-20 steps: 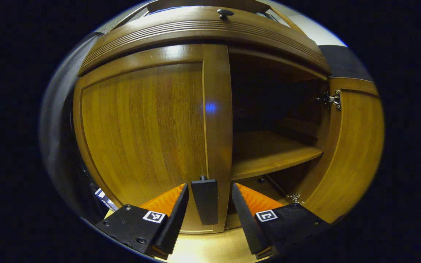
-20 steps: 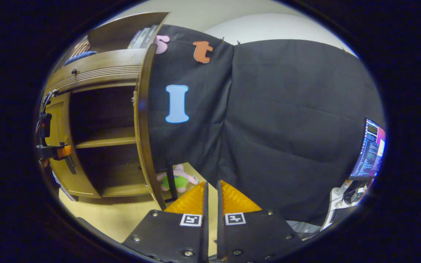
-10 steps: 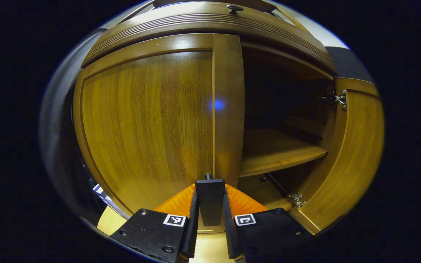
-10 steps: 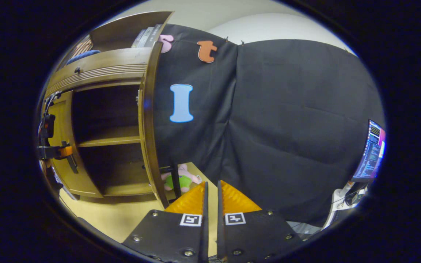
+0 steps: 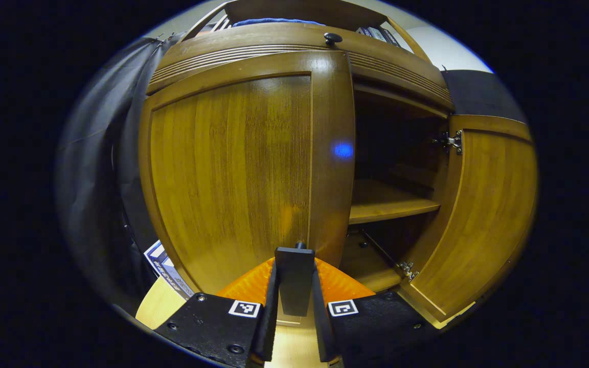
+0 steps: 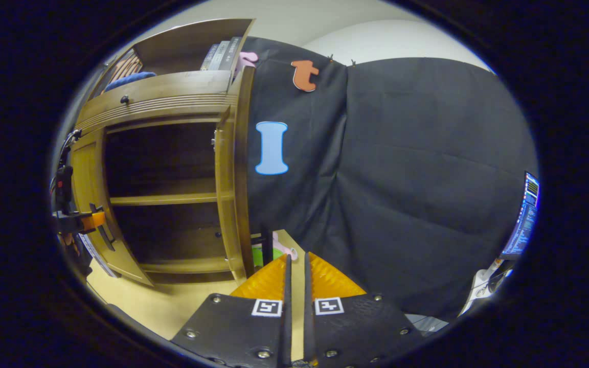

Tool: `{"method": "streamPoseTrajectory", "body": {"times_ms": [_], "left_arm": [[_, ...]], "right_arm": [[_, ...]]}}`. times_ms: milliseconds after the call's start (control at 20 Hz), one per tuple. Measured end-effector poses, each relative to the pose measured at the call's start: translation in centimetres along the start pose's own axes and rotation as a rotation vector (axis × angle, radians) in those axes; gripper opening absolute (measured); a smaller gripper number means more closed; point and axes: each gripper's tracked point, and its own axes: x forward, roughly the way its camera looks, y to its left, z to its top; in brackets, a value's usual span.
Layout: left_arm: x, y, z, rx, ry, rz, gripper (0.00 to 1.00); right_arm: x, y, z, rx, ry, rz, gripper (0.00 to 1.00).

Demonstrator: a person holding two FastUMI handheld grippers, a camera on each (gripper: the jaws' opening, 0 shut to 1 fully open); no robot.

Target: Open the right door of the double-door shoe cabinet with the right hand, and open the left door with the left hand.

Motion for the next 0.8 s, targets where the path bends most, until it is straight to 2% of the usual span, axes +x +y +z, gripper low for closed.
{"method": "streamPoseTrajectory", "body": {"times_ms": [400,800], "left_arm": [[-5.2,1.9,-0.9,-0.018,-0.002,0.022,0.35],[-8.8,4.7,-1.4,-0.043,-0.005,0.071,0.32]], "right_arm": [[-0.9,4.1,-0.4,-0.017,0.005,0.111,0.09],[-0.4,9.5,-0.2,-0.037,0.008,0.237,0.09]]}}
